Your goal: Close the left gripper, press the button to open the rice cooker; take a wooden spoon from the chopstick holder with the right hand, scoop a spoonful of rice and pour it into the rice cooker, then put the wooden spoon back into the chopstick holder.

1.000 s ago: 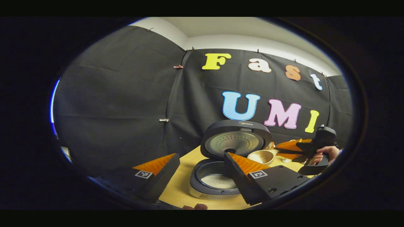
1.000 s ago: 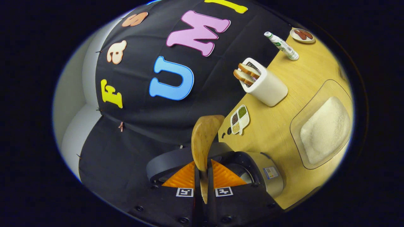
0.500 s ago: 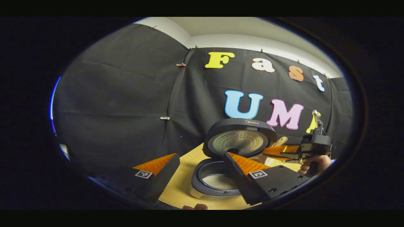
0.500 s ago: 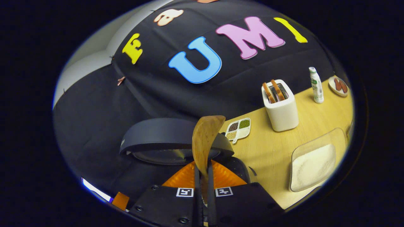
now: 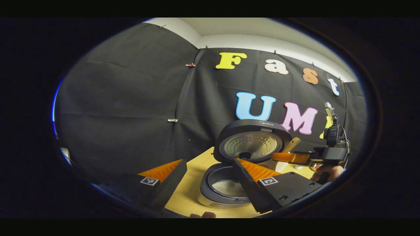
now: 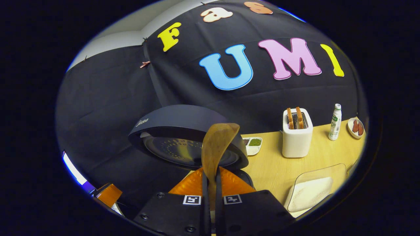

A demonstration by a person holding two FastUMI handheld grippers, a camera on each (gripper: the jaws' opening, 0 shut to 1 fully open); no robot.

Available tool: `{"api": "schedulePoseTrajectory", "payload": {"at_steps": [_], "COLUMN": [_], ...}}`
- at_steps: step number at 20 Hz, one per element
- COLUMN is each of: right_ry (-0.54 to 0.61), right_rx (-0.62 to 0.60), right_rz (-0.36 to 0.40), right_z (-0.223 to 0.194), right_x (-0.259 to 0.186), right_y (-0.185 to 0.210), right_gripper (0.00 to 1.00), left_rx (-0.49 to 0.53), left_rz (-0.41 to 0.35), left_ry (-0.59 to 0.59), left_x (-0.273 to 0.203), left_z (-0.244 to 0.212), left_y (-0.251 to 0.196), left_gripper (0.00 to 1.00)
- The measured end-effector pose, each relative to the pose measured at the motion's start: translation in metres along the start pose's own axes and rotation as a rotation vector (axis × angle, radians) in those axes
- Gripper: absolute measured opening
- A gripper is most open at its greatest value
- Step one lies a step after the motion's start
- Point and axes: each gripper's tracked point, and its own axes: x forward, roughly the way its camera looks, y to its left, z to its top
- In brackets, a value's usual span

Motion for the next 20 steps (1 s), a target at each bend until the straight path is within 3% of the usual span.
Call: {"api": "schedulePoseTrajectory", "payload": {"at_steps": [6,8,20], "right_ry": [-0.020,-0.035,-0.108], "right_rx": [-0.172,-0.244,-0.740], "right_rz": [0.021,0.045,0.218], "right_z": [-0.003,-0.003,-0.011], "right_x": [-0.011,-0.013,-0.027], "right_y": [0.013,0.024,0.090], "right_gripper": [0.10,0.10,0.10], "left_rx": [0.002,0.002,-0.009], "left_rz": [0.006,0.004,0.005], "left_ry": [0.002,0.004,-0.003], "left_x": [-0.002,-0.002,-0.008], "left_z": [-0.004,-0.005,-0.006], "left_y": [0.003,0.001,0.003], "left_gripper": [0.98,0.92,0.98]}}
